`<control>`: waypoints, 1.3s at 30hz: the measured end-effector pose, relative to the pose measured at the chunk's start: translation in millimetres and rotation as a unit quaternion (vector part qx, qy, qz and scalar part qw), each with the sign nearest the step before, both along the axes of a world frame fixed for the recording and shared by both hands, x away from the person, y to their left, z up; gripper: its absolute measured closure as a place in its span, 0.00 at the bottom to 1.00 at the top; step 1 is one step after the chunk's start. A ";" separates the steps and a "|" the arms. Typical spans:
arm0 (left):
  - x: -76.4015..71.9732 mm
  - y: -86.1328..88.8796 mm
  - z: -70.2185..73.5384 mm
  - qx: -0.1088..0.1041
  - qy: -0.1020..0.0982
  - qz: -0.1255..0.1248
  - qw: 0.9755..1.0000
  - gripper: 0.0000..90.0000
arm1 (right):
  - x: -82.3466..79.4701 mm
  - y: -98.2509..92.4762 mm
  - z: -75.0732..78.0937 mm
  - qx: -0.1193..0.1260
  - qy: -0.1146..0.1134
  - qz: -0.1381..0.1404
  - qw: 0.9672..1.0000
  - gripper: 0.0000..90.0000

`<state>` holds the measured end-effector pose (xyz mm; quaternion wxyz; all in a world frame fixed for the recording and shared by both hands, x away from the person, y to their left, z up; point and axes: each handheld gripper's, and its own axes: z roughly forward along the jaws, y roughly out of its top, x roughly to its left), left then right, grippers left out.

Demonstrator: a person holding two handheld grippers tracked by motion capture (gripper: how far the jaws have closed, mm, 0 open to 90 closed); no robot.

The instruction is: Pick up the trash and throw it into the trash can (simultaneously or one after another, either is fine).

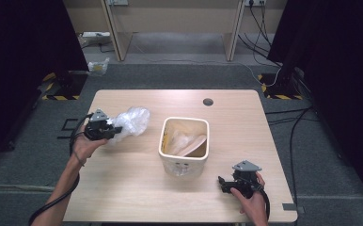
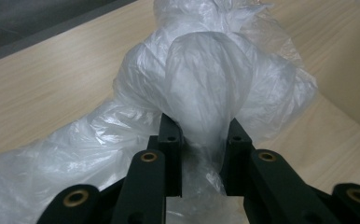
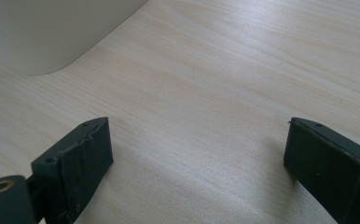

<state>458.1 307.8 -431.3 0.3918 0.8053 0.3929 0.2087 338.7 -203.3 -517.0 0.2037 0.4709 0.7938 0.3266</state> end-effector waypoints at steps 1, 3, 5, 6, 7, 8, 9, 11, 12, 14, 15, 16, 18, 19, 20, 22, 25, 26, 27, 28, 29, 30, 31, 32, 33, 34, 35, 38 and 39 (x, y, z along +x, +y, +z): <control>-2.2 -0.4 4.2 0.000 -0.003 -0.004 1.000 0.82 | 0.0 0.0 0.0 0.000 0.000 0.000 1.000 0.09; -6.3 -1.3 11.7 -0.008 -0.009 -0.013 1.000 0.82 | 0.0 0.0 0.0 0.000 0.000 0.000 1.000 0.09; -10.7 -2.2 18.7 -0.024 -0.009 -0.024 0.999 0.82 | 0.0 0.0 0.0 0.000 0.000 0.000 1.000 0.09; -13.5 -3.0 21.9 -0.033 -0.012 -0.031 0.999 0.82 | 0.0 0.0 0.0 0.000 0.000 0.000 1.000 0.09; -16.6 -4.2 25.1 -0.038 -0.014 -0.038 0.998 0.82 | 0.0 0.0 0.0 0.000 0.000 0.000 1.000 0.09; -19.6 -5.5 27.9 -0.037 -0.018 -0.043 0.998 0.82 | 0.0 0.0 0.0 0.000 0.000 0.000 1.000 0.09; -22.3 -6.7 30.6 -0.034 -0.022 -0.046 0.998 0.82 | 0.0 0.0 0.0 0.000 0.000 0.000 1.000 0.09; -26.5 -8.8 35.5 -0.031 -0.027 -0.052 0.998 0.82 | 0.0 0.0 -0.1 0.001 0.000 0.000 1.000 0.09; -28.1 -9.8 37.9 -0.026 -0.030 -0.055 0.998 0.82 | 0.0 0.0 0.0 0.000 0.000 0.000 1.000 0.09; -30.3 -12.0 41.5 -0.022 -0.035 -0.059 0.997 0.82 | 0.0 0.0 0.0 0.000 0.000 0.000 1.000 0.09; -31.0 -12.9 43.1 -0.021 -0.036 -0.061 0.997 0.82 | 0.0 0.0 0.0 0.000 0.000 0.000 1.000 0.09; -31.6 -14.1 44.3 -0.020 -0.038 -0.061 0.997 0.82 | 0.0 0.1 0.0 0.000 0.000 0.000 1.000 0.09; -32.7 -16.4 46.6 -0.019 -0.041 -0.065 0.997 0.82 | 0.0 0.0 0.0 0.000 0.000 0.000 1.000 0.09; -33.1 -17.5 47.0 -0.020 -0.042 -0.067 0.997 0.82 | 0.0 0.0 0.0 0.000 0.000 0.000 1.000 0.09; -33.9 -19.5 48.0 -0.018 -0.043 -0.069 0.997 0.82 | 0.0 0.0 0.0 0.000 0.000 0.000 1.000 0.09; -34.9 -22.1 50.0 -0.015 -0.044 -0.074 0.996 0.82 | 0.0 0.0 0.0 0.000 0.000 0.000 1.000 0.09; -37.2 -26.7 57.0 -0.010 -0.048 -0.083 0.995 0.82 | 0.0 0.0 0.0 0.000 0.000 0.000 1.000 0.09; -38.0 -28.1 58.9 -0.011 -0.051 -0.084 0.995 0.82 | 0.0 0.0 0.0 0.000 0.000 0.000 1.000 0.09; -39.1 -30.0 61.8 -0.010 -0.054 -0.087 0.995 0.82 | 0.0 0.0 0.0 0.000 0.000 0.000 1.000 0.09; -40.3 -31.8 65.0 -0.008 -0.056 -0.091 0.994 0.82 | 0.0 0.0 0.0 0.000 0.000 0.000 1.000 0.09; -41.9 -34.5 68.8 -0.006 -0.060 -0.095 0.994 0.82 | 0.0 0.0 -0.1 0.000 -0.001 0.000 1.000 0.09; -43.0 -36.4 70.9 -0.005 -0.063 -0.097 0.993 0.82 | 0.1 0.0 0.0 0.000 -0.001 0.000 1.000 0.09; -44.2 -38.6 73.8 -0.002 -0.066 -0.100 0.993 0.82 | 0.0 0.0 0.0 0.000 0.000 0.000 1.000 0.09; -45.4 -41.0 76.3 0.000 -0.068 -0.104 0.992 0.82 | -0.1 0.0 0.0 0.000 0.000 0.000 1.000 0.09; -46.5 -43.5 78.6 0.002 -0.069 -0.107 0.992 0.82 | 0.0 -0.1 0.1 -0.001 0.000 0.000 1.000 0.09; -47.4 -46.2 80.6 0.004 -0.071 -0.112 0.991 0.82 | -0.1 0.0 0.0 0.000 0.000 0.000 1.000 0.09; -48.4 -48.8 82.4 0.007 -0.073 -0.115 0.991 0.82 | 0.0 0.0 0.0 0.000 0.000 0.000 1.000 0.09; -51.7 -57.4 87.3 0.009 -0.080 -0.124 0.989 0.82 | -0.1 0.0 0.0 0.000 0.000 0.000 1.000 0.09; -53.2 -61.2 89.5 0.010 -0.082 -0.129 0.988 0.82 | -0.1 0.0 0.0 0.000 0.000 0.000 1.000 0.09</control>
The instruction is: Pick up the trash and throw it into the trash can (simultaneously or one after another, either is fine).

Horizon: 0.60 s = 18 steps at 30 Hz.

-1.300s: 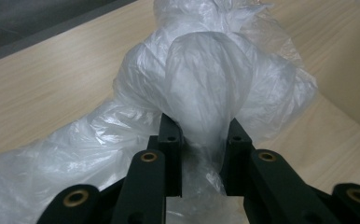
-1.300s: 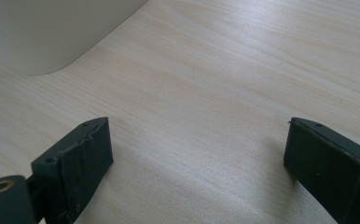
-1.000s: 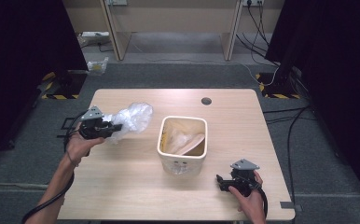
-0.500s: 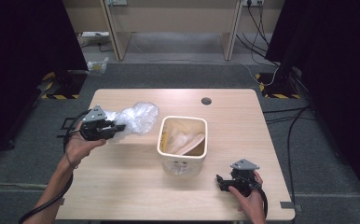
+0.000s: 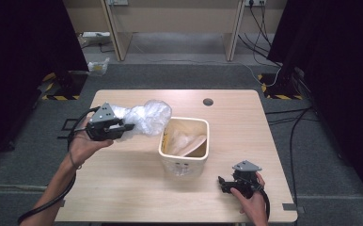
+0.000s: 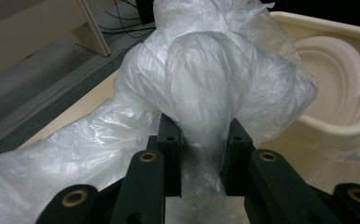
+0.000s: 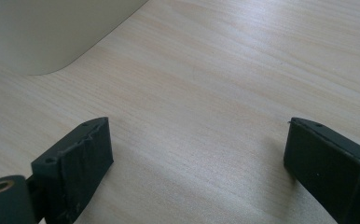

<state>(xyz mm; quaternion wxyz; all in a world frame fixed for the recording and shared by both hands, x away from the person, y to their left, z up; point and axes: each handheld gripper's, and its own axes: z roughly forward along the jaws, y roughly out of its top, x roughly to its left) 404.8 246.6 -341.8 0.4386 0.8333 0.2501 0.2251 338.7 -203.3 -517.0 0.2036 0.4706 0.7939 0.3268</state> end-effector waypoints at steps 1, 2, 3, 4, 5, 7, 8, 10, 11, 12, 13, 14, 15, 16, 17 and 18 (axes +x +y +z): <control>-0.7 -2.4 1.3 0.001 -0.001 -0.003 1.000 0.82 | 0.0 0.0 0.0 0.000 0.000 0.000 1.000 0.09; -1.4 -5.5 3.0 0.001 -0.003 -0.008 1.000 0.82 | 0.0 0.0 0.0 0.000 0.000 0.000 1.000 0.09; -1.9 -8.4 4.8 0.003 -0.003 -0.012 1.000 0.82 | 0.0 0.0 -0.1 0.000 0.000 -0.001 1.000 0.09; -2.2 -11.5 6.3 0.003 -0.005 -0.015 1.000 0.82 | 0.0 0.1 -0.1 0.001 0.000 0.000 1.000 0.09; -2.4 -14.3 7.7 0.003 -0.006 -0.018 1.000 0.82 | 0.0 0.0 -0.1 0.000 -0.001 0.000 1.000 0.09; -2.6 -19.4 10.3 0.001 -0.004 -0.026 1.000 0.82 | 0.0 0.0 -0.1 0.000 -0.001 0.000 1.000 0.09; -2.7 -22.2 11.2 -0.001 -0.003 -0.030 1.000 0.82 | 0.0 0.0 -0.1 0.000 -0.001 0.000 1.000 0.09; -1.7 -27.3 12.3 -0.013 0.008 -0.045 0.999 0.82 | 0.0 0.0 -0.1 0.001 0.000 0.000 1.000 0.09; -0.3 -29.9 12.6 -0.018 0.017 -0.054 0.998 0.82 | 0.0 0.0 0.1 0.000 0.000 -0.001 1.000 0.09; 0.8 -32.8 12.9 -0.020 0.021 -0.059 0.998 0.82 | 0.0 0.0 0.1 0.000 0.000 -0.001 1.000 0.09; 1.4 -36.0 13.3 -0.019 0.021 -0.060 0.998 0.82 | 0.0 0.0 0.1 0.000 0.000 -0.001 1.000 0.09; 2.2 -38.6 14.3 -0.015 0.019 -0.062 0.998 0.82 | 0.0 0.1 -0.1 0.000 -0.001 -0.001 1.000 0.09; 2.8 -41.3 15.3 -0.015 0.019 -0.063 0.998 0.82 | 0.0 0.0 0.1 0.000 0.000 -0.001 1.000 0.09; 3.2 -43.9 16.2 -0.016 0.019 -0.065 0.998 0.82 | 0.0 0.0 0.0 0.000 0.000 0.000 1.000 0.09; 3.6 -46.5 17.0 -0.015 0.019 -0.067 0.997 0.82 | 0.0 0.0 0.1 0.000 0.000 -0.001 1.000 0.09; 3.7 -48.9 17.9 -0.012 0.019 -0.069 0.997 0.82 | 0.0 0.0 0.0 0.000 0.000 0.000 1.000 0.09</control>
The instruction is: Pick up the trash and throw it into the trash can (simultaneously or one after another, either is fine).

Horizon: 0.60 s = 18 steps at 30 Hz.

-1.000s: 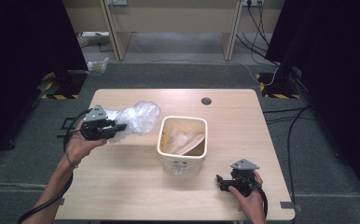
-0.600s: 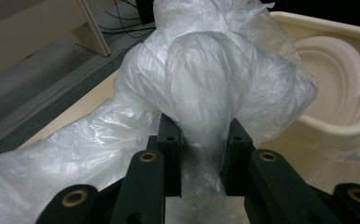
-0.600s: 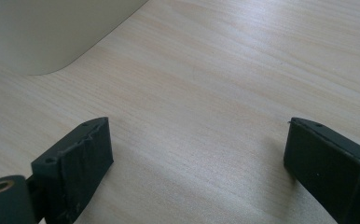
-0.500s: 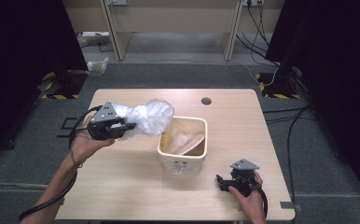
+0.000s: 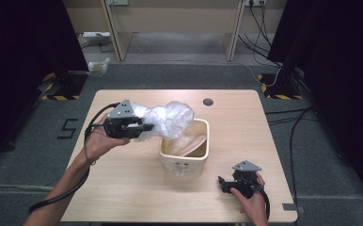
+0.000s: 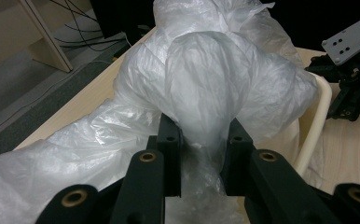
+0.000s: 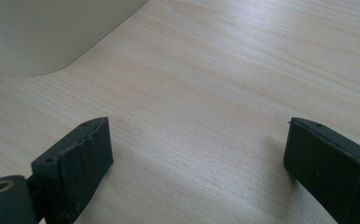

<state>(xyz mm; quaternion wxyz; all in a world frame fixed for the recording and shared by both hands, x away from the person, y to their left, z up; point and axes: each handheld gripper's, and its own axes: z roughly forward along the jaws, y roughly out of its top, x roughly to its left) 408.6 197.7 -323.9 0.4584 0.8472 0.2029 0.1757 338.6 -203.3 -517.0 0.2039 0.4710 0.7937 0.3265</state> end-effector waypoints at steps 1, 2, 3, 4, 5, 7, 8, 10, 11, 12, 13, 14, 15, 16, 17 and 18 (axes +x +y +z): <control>0.0 -2.7 0.4 0.000 0.001 -0.002 1.000 0.82 | 0.0 0.0 0.0 0.000 0.000 0.000 1.000 0.09; -0.3 -5.2 1.1 0.001 0.003 -0.005 1.000 0.82 | 0.0 0.0 0.0 0.000 0.000 0.000 1.000 0.09; -1.1 -8.0 1.6 -0.002 0.007 -0.012 1.000 0.82 | 0.0 0.0 0.0 0.000 0.000 0.000 1.000 0.09; -2.4 -11.1 2.5 -0.002 0.009 -0.018 1.000 0.82 | 0.0 0.0 0.0 0.000 0.000 0.000 1.000 0.09; -3.8 -14.7 3.0 0.001 0.008 -0.022 1.000 0.82 | 0.0 0.0 0.0 0.000 0.000 0.000 1.000 0.09; -4.9 -21.3 4.7 0.008 0.006 -0.028 1.000 0.82 | 0.0 0.0 0.0 0.000 0.000 0.000 1.000 0.09; -4.8 -24.5 5.3 0.007 0.006 -0.030 1.000 0.82 | 0.0 0.0 0.0 0.000 0.000 0.000 1.000 0.09; -4.5 -31.7 7.0 0.006 0.007 -0.036 0.999 0.82 | 0.0 0.0 0.0 0.000 0.000 0.000 1.000 0.09; -4.4 -34.3 7.4 0.004 0.007 -0.038 0.999 0.82 | 0.0 0.0 0.0 0.000 0.000 0.000 1.000 0.09; -4.6 -37.6 8.0 0.006 0.007 -0.040 0.999 0.82 | 0.0 0.0 0.0 0.000 0.000 0.000 1.000 0.09; -4.6 -41.9 8.4 0.011 0.007 -0.044 0.999 0.82 | 0.0 0.0 -0.1 0.000 -0.001 0.000 1.000 0.09; -4.5 -44.6 8.0 0.011 0.008 -0.046 0.999 0.82 | 0.0 0.1 -0.1 0.000 -0.001 0.000 1.000 0.09; -3.9 -48.0 7.3 0.012 0.010 -0.049 0.999 0.82 | 0.0 0.0 0.0 0.000 0.000 0.000 1.000 0.09; -3.1 -52.4 5.6 0.013 0.011 -0.051 0.999 0.82 | 0.0 0.0 0.0 0.000 0.000 0.000 1.000 0.09; -2.5 -55.0 4.3 0.015 0.013 -0.053 0.998 0.82 | 0.0 0.0 0.0 0.000 0.000 0.000 1.000 0.09; -1.5 -58.3 2.3 0.015 0.017 -0.056 0.998 0.82 | 0.0 0.0 0.0 0.000 0.000 0.000 1.000 0.09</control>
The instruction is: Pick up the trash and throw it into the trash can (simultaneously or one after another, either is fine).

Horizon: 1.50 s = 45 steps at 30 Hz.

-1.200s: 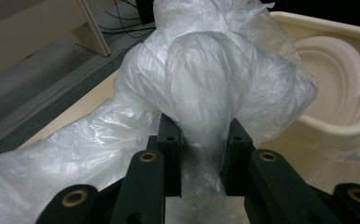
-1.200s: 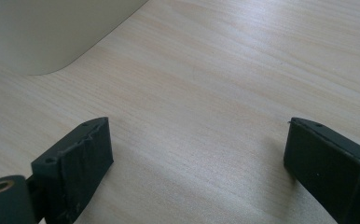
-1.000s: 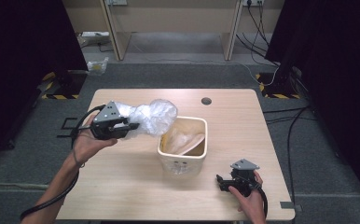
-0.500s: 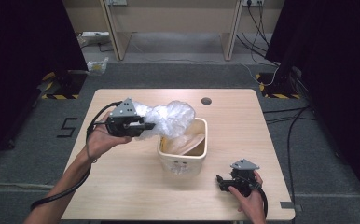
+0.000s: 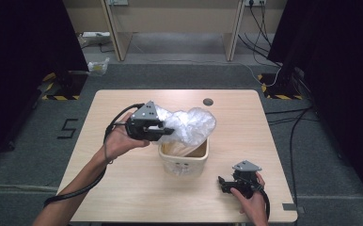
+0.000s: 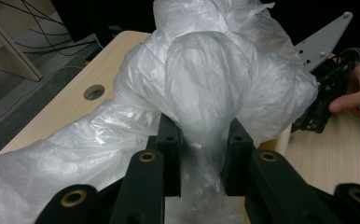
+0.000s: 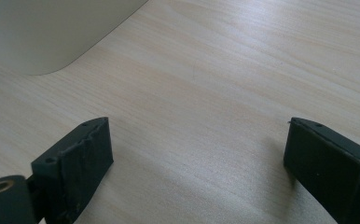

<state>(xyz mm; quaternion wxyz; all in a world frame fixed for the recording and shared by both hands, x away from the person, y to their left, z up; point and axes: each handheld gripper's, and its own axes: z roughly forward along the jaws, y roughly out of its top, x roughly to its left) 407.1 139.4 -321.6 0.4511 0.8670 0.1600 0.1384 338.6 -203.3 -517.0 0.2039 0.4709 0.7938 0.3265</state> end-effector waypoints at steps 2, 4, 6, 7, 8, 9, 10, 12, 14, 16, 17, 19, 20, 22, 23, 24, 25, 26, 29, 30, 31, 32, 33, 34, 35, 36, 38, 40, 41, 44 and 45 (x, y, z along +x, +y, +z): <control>2.4 -7.2 -5.2 0.001 0.011 -0.005 1.000 0.82 | 0.0 0.0 0.0 0.000 0.000 0.000 1.000 0.09; 3.5 -12.7 -9.7 0.007 0.013 -0.005 1.000 0.81 | 0.0 0.1 -0.1 0.000 -0.001 0.000 1.000 0.09; 4.6 -18.7 -15.3 0.020 0.014 -0.005 1.000 0.81 | 0.1 -0.1 0.0 -0.001 -0.001 0.000 1.000 0.09; 5.5 -21.2 -18.1 0.024 0.015 -0.005 1.000 0.81 | 0.1 -0.1 0.0 -0.001 -0.001 0.000 1.000 0.09; 6.6 -23.6 -20.8 0.028 0.017 -0.003 0.999 0.81 | 0.1 -0.1 -0.1 -0.001 -0.002 0.000 1.000 0.09; 8.1 -25.8 -23.2 0.035 0.018 -0.002 0.999 0.81 | 0.1 -0.1 -0.1 -0.001 -0.002 0.000 1.000 0.09; 9.7 -27.9 -25.7 0.043 0.016 0.001 0.999 0.81 | 0.2 0.0 -0.2 0.000 -0.002 0.001 1.000 0.09; 13.2 -32.1 -31.0 0.056 0.016 0.005 0.998 0.81 | 0.2 0.0 -0.2 0.000 -0.002 0.001 1.000 0.09; 17.4 -36.1 -37.1 0.069 0.021 0.009 0.997 0.81 | 0.2 -0.1 -0.2 0.000 -0.002 0.001 1.000 0.09; 20.2 -38.6 -41.7 0.080 0.026 0.009 0.996 0.81 | 0.2 -0.1 -0.2 0.000 -0.002 0.001 1.000 0.09; 21.3 -39.7 -43.8 0.088 0.028 0.009 0.996 0.81 | 0.2 0.0 -0.2 0.000 -0.002 0.001 1.000 0.09; 23.1 -41.4 -46.3 0.097 0.031 0.010 0.995 0.81 | 0.2 0.0 -0.2 0.000 -0.002 0.001 1.000 0.09; 24.0 -42.1 -47.1 0.100 0.033 0.010 0.994 0.81 | 0.2 -0.1 -0.2 0.000 -0.002 0.001 1.000 0.09; 24.9 -43.6 -47.8 0.106 0.034 0.010 0.994 0.81 | 0.2 0.0 -0.2 0.000 -0.002 0.001 1.000 0.09; 25.1 -44.5 -48.4 0.109 0.034 0.010 0.993 0.81 | 0.2 0.0 -0.2 0.000 -0.002 0.001 1.000 0.09; 25.3 -45.5 -49.2 0.111 0.033 0.011 0.993 0.81 | 0.2 -0.1 -0.2 0.000 -0.002 0.001 1.000 0.09; 25.7 -46.2 -50.0 0.113 0.033 0.012 0.993 0.81 | 0.3 -0.1 -0.3 0.000 -0.003 0.001 1.000 0.09; 26.1 -47.0 -50.9 0.116 0.035 0.012 0.993 0.81 | 0.2 0.0 -0.2 0.000 -0.002 0.001 1.000 0.09; 27.8 -49.6 -54.5 0.118 0.039 0.014 0.992 0.81 | 0.2 0.0 -0.2 0.000 -0.002 0.001 1.000 0.09; 28.4 -50.4 -55.9 0.120 0.040 0.013 0.992 0.81 | 0.2 0.0 -0.2 0.000 -0.002 0.001 1.000 0.09; 29.1 -51.2 -57.2 0.123 0.043 0.012 0.991 0.81 | 0.2 -0.1 -0.2 0.000 -0.002 0.001 1.000 0.09; 30.0 -52.1 -58.8 0.124 0.045 0.011 0.991 0.80 | 0.3 -0.1 -0.3 0.000 -0.003 0.001 1.000 0.09; 30.5 -52.3 -59.5 0.126 0.046 0.011 0.991 0.80 | 0.2 -0.1 -0.3 0.000 -0.003 0.001 1.000 0.09; 31.1 -52.8 -60.6 0.128 0.046 0.011 0.991 0.80 | 0.2 0.0 -0.2 0.000 -0.002 0.001 1.000 0.09; 31.6 -53.3 -61.6 0.129 0.047 0.012 0.990 0.80 | 0.2 0.0 -0.2 0.000 -0.002 0.001 1.000 0.09; 32.2 -54.0 -63.1 0.132 0.048 0.013 0.990 0.80 | 0.2 0.0 -0.2 0.000 -0.002 0.001 1.000 0.09; 33.1 -55.0 -65.3 0.134 0.050 0.013 0.990 0.80 | 0.3 -0.1 -0.3 0.000 -0.003 0.001 1.000 0.09; 33.9 -56.0 -67.5 0.133 0.051 0.014 0.990 0.80 | 0.2 0.0 -0.2 0.000 -0.002 0.001 1.000 0.09; 34.0 -56.6 -67.8 0.133 0.051 0.015 0.990 0.80 | 0.2 0.0 -0.2 0.000 -0.002 0.001 1.000 0.09; 34.0 -58.2 -69.1 0.134 0.053 0.014 0.990 0.80 | 0.2 0.0 -0.3 0.001 -0.003 0.001 1.000 0.09; 34.1 -58.6 -69.5 0.134 0.054 0.014 0.989 0.80 | 0.2 0.0 -0.3 0.001 -0.003 0.001 1.000 0.09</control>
